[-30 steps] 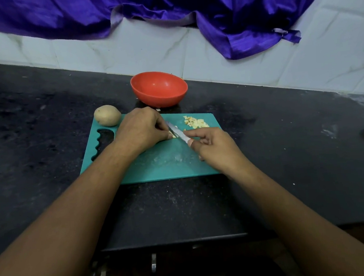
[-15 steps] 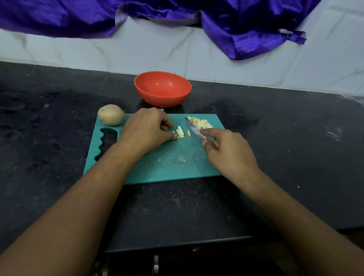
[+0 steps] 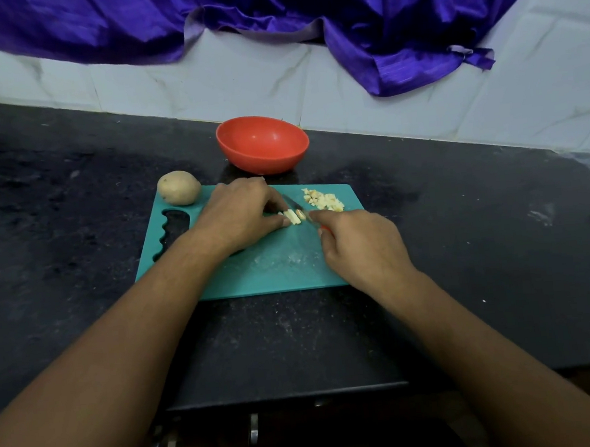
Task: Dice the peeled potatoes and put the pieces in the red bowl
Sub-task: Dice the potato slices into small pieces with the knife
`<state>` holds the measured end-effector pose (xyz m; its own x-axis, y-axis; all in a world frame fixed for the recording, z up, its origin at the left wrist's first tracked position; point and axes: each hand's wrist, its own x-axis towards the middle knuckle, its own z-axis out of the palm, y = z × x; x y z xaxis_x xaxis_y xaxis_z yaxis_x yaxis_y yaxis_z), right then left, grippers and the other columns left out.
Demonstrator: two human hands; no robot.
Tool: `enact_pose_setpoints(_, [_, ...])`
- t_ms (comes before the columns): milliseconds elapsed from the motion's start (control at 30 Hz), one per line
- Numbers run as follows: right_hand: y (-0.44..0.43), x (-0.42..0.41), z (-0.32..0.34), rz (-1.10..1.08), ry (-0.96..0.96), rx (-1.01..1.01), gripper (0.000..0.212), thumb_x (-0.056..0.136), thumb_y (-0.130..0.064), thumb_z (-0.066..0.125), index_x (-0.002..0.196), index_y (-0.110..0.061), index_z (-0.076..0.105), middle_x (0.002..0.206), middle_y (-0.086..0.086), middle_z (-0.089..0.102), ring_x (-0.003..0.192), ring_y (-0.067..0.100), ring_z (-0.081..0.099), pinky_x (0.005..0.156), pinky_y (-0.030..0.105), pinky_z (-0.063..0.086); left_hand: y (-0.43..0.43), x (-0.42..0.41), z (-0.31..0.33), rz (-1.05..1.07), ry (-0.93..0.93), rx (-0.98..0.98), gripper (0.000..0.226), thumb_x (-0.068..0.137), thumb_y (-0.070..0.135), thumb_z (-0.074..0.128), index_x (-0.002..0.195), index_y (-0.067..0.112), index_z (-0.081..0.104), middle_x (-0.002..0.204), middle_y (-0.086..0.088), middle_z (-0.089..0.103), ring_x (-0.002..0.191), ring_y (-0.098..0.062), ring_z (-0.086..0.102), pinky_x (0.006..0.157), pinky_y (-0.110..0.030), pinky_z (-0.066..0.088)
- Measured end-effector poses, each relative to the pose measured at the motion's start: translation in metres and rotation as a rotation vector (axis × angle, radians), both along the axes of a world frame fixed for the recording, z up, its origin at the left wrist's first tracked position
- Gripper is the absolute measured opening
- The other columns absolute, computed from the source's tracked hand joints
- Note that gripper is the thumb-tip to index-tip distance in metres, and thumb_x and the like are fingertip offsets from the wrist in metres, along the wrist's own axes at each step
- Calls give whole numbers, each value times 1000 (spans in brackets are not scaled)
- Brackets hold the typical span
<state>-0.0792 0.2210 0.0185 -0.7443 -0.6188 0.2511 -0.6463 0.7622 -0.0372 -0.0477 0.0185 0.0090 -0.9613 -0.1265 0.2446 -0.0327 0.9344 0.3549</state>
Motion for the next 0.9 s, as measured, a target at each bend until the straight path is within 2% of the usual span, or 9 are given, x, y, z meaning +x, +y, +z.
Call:
enact_pose_setpoints(133, [3, -11, -2, 26, -10, 6, 42, 105, -35, 44, 145, -41, 52, 92, -3, 68, 71, 16, 51, 69, 36, 48, -3, -1, 0, 51, 23, 10, 25, 87, 49, 76, 109, 38, 76, 102, 16, 71, 102, -11, 63, 95, -44, 49])
enact_pose_setpoints(300, [13, -22, -7, 73, 1, -11, 42, 104, -35, 46, 144, -43, 53, 105, -4, 73, 90, 20, 65, 73, 37, 50, -4, -3, 0, 110, 43, -36, 15, 82, 51, 79, 90, 38, 75, 100, 14, 62, 104, -14, 55, 90, -43, 41])
enact_pose_setpoints(433, [15, -31, -5, 165, 21, 16, 43, 103, -35, 48, 144, -47, 52, 115, -4, 73, 100, 21, 66, 73, 34, 46, -1, -3, -1, 79, 50, 29, 12, 83, 45, 81, 87, 35, 77, 92, 19, 62, 99, -10, 54, 85, -38, 35])
enact_pose_setpoints(600, [18, -46, -5, 246, 16, 45, 42, 103, -36, 48, 144, -47, 52, 126, -5, 71, 107, 23, 65, 77, 37, 49, 2, -3, -1, 56, 35, 87, 12, 81, 45, 83, 79, 36, 75, 86, 20, 66, 95, -8, 58, 91, -43, 47])
enact_pose_setpoints(700, [22, -53, -9, 245, -17, -28, 41, 102, -35, 50, 141, -46, 56, 126, -7, 72, 101, 21, 67, 78, 35, 51, -1, -2, -1, 32, 28, 111, 12, 80, 44, 84, 82, 36, 75, 89, 20, 67, 94, -7, 60, 91, -42, 50])
enact_pose_setpoints(767, [25, -56, -15, 193, -88, -176, 39, 101, -36, 53, 138, -46, 59, 120, -10, 74, 89, 15, 67, 75, 34, 53, -3, -2, 0, -2, 21, 152, 22, 80, 41, 84, 99, 34, 75, 99, 18, 69, 97, -6, 61, 89, -36, 52])
enact_pose_setpoints(833, [27, -57, -23, 138, -130, -321, 37, 101, -36, 56, 136, -45, 62, 91, -15, 74, 71, 6, 61, 64, 30, 48, -4, -2, 0, -55, 0, 156, 41, 82, 40, 83, 121, 33, 71, 112, 16, 69, 98, -4, 58, 87, -32, 51])
enact_pose_setpoints(900, [28, -56, -29, 110, -132, -409, 35, 101, -34, 59, 134, -45, 64, 65, -15, 60, 59, 8, 54, 55, 25, 36, -3, -5, -2, -126, -16, 119, 52, 85, 40, 79, 135, 35, 64, 117, 18, 67, 99, -3, 55, 86, -29, 47])
